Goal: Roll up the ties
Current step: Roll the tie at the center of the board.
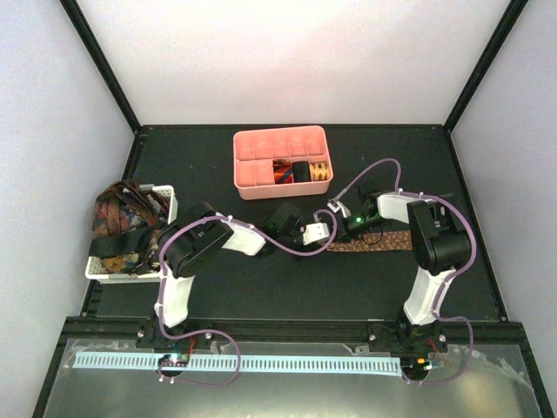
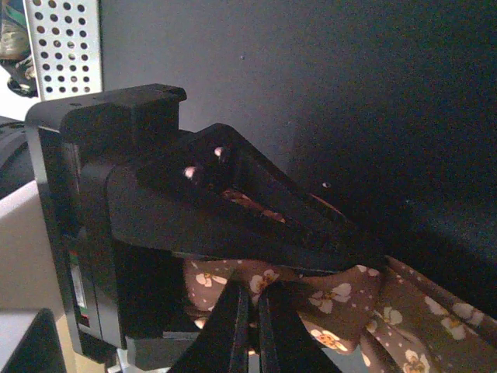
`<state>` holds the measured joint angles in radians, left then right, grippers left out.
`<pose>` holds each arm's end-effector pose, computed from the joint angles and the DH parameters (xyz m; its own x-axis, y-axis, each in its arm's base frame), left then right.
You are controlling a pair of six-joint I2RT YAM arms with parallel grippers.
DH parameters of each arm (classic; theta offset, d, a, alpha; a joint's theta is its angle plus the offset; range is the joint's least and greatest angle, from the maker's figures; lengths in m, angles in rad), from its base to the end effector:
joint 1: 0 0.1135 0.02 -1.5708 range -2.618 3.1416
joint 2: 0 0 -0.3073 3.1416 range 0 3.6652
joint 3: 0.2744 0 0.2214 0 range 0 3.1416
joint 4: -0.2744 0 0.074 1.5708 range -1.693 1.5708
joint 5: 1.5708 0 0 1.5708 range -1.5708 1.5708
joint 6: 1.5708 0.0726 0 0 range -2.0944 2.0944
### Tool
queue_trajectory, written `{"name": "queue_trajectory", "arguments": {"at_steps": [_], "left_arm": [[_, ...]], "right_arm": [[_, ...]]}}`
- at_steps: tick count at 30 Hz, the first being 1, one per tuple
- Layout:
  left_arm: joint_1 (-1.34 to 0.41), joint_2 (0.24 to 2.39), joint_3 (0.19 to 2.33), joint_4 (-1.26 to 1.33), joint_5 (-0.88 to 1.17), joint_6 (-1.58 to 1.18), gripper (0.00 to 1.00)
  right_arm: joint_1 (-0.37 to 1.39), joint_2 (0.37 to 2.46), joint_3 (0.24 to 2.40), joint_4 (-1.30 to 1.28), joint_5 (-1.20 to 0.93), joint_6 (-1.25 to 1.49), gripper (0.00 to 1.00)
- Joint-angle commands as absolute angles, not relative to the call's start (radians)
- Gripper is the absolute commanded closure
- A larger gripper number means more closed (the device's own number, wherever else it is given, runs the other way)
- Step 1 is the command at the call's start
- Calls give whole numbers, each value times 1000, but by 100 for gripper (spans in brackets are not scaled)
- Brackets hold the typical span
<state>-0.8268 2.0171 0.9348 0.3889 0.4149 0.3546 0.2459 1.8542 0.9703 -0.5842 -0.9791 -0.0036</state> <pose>0.2586 -0.3242 0.1409 -0.0992 0.5770 -0.8107 0.9786 0.2040 0.0254 0.2755 0.1313 0.1679 -0.9640 -0.2440 -0.1055 -0.2218 0.5194 0.8252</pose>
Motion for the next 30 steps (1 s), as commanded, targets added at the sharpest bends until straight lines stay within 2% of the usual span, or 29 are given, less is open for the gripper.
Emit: {"name": "queue_trajectory", "arguments": {"at_steps": [1, 8, 16, 17, 19, 22, 26, 30], "left_arm": [[-822, 2053, 929, 238, 355, 358, 69], [-812, 2040, 903, 265, 372, 354, 69], [-779, 2001, 879, 265, 436, 355, 59], [-770, 1992, 869, 276, 460, 353, 56], [-755, 1965, 830, 337, 505, 346, 43], [-750, 1924, 762, 456, 560, 334, 29], [-750, 1914, 705, 640, 588, 294, 19], [-750, 1993, 702, 810, 598, 258, 14]], "right_arm": [[236, 1852, 967, -590, -933, -31, 98], [176, 1899, 951, -651, -904, -89, 98], [170, 1913, 944, -656, -819, -95, 98], [170, 1910, 942, -653, -809, -95, 98], [169, 1906, 936, -647, -799, -96, 98], [170, 1905, 930, -635, -787, -94, 98], [170, 1916, 933, -627, -765, -87, 98], [172, 1925, 937, -630, -742, -83, 98]]}}
